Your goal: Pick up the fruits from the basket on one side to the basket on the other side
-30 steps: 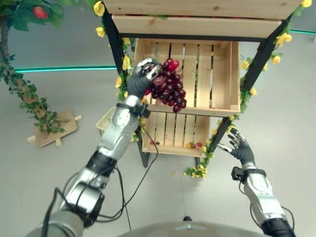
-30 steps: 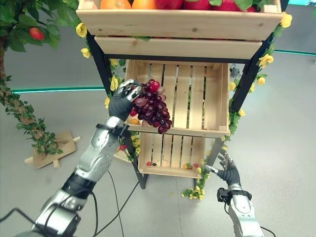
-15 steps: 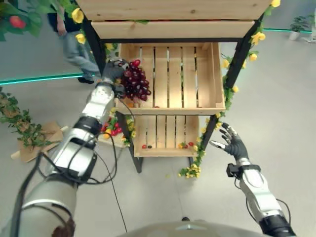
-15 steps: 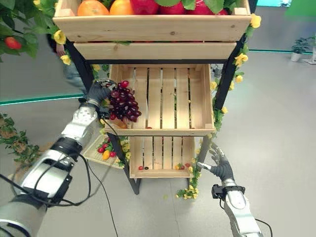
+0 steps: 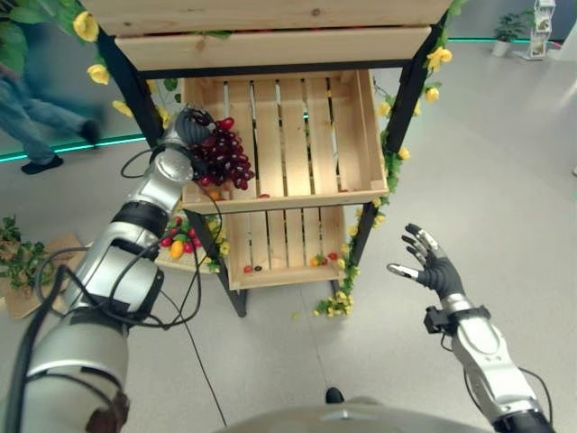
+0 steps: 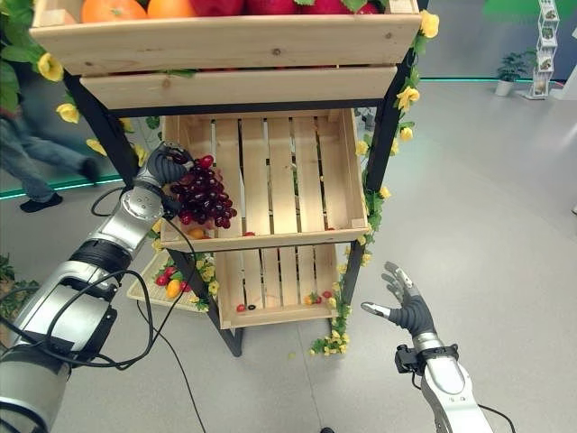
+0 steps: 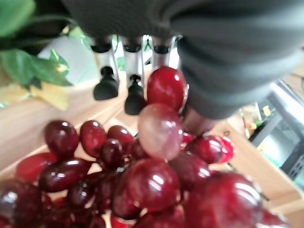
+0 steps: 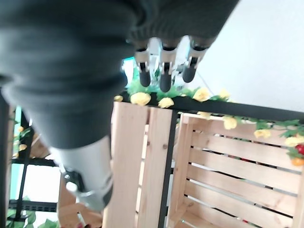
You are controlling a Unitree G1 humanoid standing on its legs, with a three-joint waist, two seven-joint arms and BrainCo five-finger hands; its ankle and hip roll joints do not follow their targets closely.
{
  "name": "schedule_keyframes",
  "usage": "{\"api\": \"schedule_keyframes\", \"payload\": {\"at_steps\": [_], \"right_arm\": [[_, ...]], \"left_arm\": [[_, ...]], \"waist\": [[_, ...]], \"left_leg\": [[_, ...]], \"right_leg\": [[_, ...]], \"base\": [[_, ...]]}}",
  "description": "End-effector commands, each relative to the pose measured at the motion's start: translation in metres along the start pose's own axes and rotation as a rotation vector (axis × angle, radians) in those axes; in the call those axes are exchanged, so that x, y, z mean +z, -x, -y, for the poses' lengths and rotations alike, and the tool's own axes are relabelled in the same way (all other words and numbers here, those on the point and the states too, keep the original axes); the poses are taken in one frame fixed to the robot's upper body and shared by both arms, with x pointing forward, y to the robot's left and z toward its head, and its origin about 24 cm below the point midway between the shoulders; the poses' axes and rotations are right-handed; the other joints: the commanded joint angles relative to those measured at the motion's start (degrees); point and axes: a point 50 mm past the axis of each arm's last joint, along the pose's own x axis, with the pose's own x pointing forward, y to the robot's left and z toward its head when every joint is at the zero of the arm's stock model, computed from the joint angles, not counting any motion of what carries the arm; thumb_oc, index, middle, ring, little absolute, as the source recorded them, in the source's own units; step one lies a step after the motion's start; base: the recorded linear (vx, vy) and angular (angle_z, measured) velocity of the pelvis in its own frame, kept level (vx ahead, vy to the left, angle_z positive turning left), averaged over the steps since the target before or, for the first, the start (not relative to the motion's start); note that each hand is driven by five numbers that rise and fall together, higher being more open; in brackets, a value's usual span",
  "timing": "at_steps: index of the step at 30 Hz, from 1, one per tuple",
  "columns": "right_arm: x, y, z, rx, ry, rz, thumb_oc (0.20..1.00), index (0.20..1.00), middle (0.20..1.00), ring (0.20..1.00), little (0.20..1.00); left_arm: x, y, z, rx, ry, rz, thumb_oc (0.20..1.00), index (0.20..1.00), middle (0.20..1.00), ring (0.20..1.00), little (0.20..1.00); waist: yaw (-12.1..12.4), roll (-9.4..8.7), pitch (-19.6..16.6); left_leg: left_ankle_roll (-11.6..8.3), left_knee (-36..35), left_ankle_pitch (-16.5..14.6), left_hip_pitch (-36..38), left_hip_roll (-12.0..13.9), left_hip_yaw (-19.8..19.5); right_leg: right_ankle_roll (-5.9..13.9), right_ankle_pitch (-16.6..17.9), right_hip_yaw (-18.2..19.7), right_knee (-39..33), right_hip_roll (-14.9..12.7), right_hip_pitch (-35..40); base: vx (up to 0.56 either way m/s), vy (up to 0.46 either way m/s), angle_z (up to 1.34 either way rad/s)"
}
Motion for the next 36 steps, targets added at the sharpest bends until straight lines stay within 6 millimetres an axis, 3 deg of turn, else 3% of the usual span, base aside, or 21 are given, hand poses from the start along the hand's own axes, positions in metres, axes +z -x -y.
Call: {"api": "schedule_keyframes", "payload": {"at_steps": [1, 7, 16, 17, 18, 27, 36], "right_arm": [[0.043, -0.010, 0.013, 0.026, 0.067, 0.210, 1.000, 1.000, 1.000, 1.000, 1.000], [0.048, -0.008, 0.010, 0.065, 0.077, 0.231, 1.000, 1.000, 1.000, 1.000, 1.000], [0.050, -0.004, 0.008, 0.100, 0.083, 0.241, 1.000, 1.000, 1.000, 1.000, 1.000], [0.051, -0.004, 0.008, 0.103, 0.082, 0.242, 1.000, 1.000, 1.000, 1.000, 1.000], [0.051, -0.003, 0.008, 0.106, 0.081, 0.244, 1.000, 1.000, 1.000, 1.000, 1.000], [0.048, 0.006, 0.014, 0.100, 0.093, 0.221, 1.000, 1.000, 1.000, 1.000, 1.000], [0.044, 0.012, 0.017, 0.095, 0.092, 0.197, 1.000, 1.000, 1.000, 1.000, 1.000]], "left_arm": [[0.041, -0.018, -0.084, 0.256, -0.057, 0.095, 0.200, 0.200, 0.200, 0.200, 0.200], [0.041, -0.018, -0.089, 0.272, -0.069, 0.100, 0.200, 0.200, 0.200, 0.200, 0.200], [0.046, -0.019, -0.083, 0.257, -0.097, 0.119, 0.206, 0.206, 0.206, 0.206, 0.206], [0.045, -0.019, -0.081, 0.247, -0.109, 0.113, 0.762, 0.762, 0.762, 0.762, 0.762], [0.043, -0.020, -0.079, 0.233, -0.133, 0.099, 1.000, 1.000, 1.000, 1.000, 1.000], [0.035, -0.021, -0.060, 0.111, -0.415, 0.055, 1.000, 1.000, 1.000, 1.000, 1.000], [0.036, -0.021, -0.050, 0.040, -0.499, 0.067, 1.000, 1.000, 1.000, 1.000, 1.000]], "waist": [[0.3, -0.46, 2.0], [-0.1, -0.67, 2.8], [-1.0, -0.90, 3.7], [-1.1, -0.97, 3.8], [-1.1, -1.04, 3.8], [-1.1, -1.36, 3.7], [-0.3, -1.44, 4.0]], "left_leg": [[0.35, 7.5, -3.8, -4.1, 0.5, -0.6], [0.34, 6.9, -3.6, -4.6, 0.7, 0.5], [0.28, 6.4, -3.3, -5.6, 0.8, 0.6], [0.23, 6.4, -3.3, -5.6, 0.9, 0.7], [0.17, 6.3, -3.2, -5.5, 0.9, 0.7], [0.06, 5.9, -3.5, -4.4, 1.1, 0.5], [0.14, 5.6, -3.2, -4.1, 1.0, -0.2]], "right_leg": [[6.18, -9.3, -1.3, 6.0, -1.5, 1.6], [6.29, -9.0, 0.0, 6.3, -1.1, -0.1], [6.01, -8.8, 1.1, 5.9, -0.6, -1.5], [5.97, -8.8, 1.1, 5.9, -0.5, -1.6], [5.94, -8.9, 1.2, 5.8, -0.4, -1.5], [5.76, -9.2, 1.0, 5.0, -0.3, 0.0], [5.68, -8.9, 0.3, 4.2, -0.8, 0.9]], "base": [[0.04, 0.015, -0.09], [0.03, 0.005, -0.20], [0.01, -0.004, -0.06], [0.01, -0.015, -0.15], [0.01, -0.017, -0.17], [0.01, -0.008, -0.03], [-0.03, -0.003, 0.00]]}}
